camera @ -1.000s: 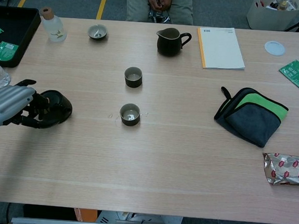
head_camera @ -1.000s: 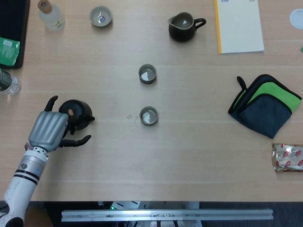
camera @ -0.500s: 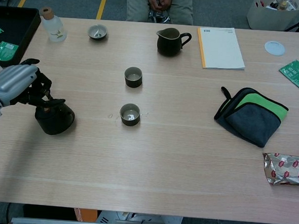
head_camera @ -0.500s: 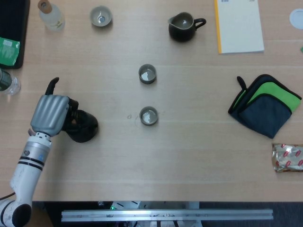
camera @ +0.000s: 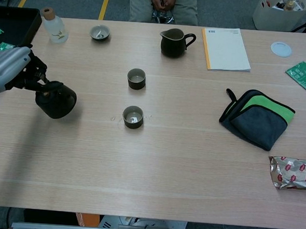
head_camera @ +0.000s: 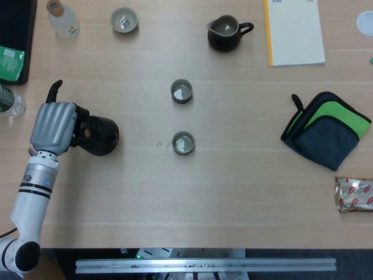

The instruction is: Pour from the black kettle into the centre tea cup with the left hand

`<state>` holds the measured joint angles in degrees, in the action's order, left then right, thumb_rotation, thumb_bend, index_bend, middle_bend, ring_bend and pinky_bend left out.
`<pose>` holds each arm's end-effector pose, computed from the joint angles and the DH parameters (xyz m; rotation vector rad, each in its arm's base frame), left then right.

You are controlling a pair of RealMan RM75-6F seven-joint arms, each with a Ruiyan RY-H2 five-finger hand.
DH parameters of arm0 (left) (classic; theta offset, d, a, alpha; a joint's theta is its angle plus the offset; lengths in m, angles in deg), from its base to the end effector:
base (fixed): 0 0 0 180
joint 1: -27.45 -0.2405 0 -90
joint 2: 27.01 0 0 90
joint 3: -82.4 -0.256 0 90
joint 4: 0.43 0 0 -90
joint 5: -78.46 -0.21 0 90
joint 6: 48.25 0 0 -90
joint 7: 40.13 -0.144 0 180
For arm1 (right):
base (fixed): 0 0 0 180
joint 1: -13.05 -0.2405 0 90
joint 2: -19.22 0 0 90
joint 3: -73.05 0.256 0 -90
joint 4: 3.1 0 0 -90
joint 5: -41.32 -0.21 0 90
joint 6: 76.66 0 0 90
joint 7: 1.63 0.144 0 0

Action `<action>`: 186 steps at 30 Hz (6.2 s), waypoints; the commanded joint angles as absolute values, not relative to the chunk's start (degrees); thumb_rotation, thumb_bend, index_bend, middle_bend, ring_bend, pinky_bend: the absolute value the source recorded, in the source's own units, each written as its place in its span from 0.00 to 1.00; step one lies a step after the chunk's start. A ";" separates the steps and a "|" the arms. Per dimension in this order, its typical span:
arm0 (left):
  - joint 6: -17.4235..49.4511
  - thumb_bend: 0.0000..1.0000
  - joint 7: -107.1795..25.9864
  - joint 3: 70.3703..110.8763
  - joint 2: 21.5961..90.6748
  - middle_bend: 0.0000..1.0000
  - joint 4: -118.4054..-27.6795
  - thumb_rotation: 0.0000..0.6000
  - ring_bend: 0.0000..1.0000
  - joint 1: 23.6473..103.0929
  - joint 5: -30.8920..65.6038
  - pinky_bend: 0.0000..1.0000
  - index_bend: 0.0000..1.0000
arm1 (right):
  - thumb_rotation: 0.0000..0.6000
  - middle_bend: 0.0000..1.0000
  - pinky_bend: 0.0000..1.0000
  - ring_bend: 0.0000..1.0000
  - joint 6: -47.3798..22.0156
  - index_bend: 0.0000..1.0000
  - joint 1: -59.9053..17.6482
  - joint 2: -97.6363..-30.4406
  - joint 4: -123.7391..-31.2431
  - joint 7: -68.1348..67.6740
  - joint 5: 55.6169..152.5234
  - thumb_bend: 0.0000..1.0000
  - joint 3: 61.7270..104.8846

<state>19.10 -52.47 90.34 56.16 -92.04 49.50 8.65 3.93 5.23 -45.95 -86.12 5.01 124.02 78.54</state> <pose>-0.2379 0.2694 0.0304 -1.5296 -1.1455 -0.9408 -0.3392 -0.2103 0.1722 1.3589 -0.8973 0.8849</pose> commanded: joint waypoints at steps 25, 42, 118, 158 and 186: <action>21.64 0.32 -55.84 90.96 56.37 1.00 -96.97 0.85 0.82 51.08 7.81 0.00 0.90 | 1.00 0.22 0.20 0.11 4.65 0.09 5.91 -46.32 -85.08 6.41 124.69 0.06 78.16; 21.41 0.32 -61.00 90.69 58.74 1.00 -99.76 0.98 0.81 53.54 7.29 0.00 0.90 | 1.00 0.22 0.20 0.11 4.89 0.09 6.58 -46.91 -83.14 8.45 125.01 0.06 77.66; 24.61 0.32 -74.39 90.73 77.04 1.00 -86.94 1.00 0.81 62.52 6.64 0.00 0.89 | 1.00 0.22 0.20 0.11 3.30 0.09 5.27 -47.20 -82.31 8.57 126.45 0.06 76.67; 28.83 0.32 -75.77 87.80 83.65 1.00 -76.61 1.00 0.80 60.63 -5.35 0.00 0.89 | 1.00 0.22 0.20 0.11 2.70 0.09 5.53 -47.65 -81.18 9.42 125.67 0.06 76.76; 29.88 0.32 -77.09 87.21 85.88 1.00 -71.11 1.00 0.80 59.64 -10.15 0.00 0.89 | 1.00 0.22 0.20 0.11 2.69 0.09 5.62 -47.57 -81.29 9.47 125.51 0.06 76.90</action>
<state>29.89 -77.06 87.20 85.87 -71.14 59.65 -10.11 2.69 5.62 -47.58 -81.29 9.48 125.51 76.90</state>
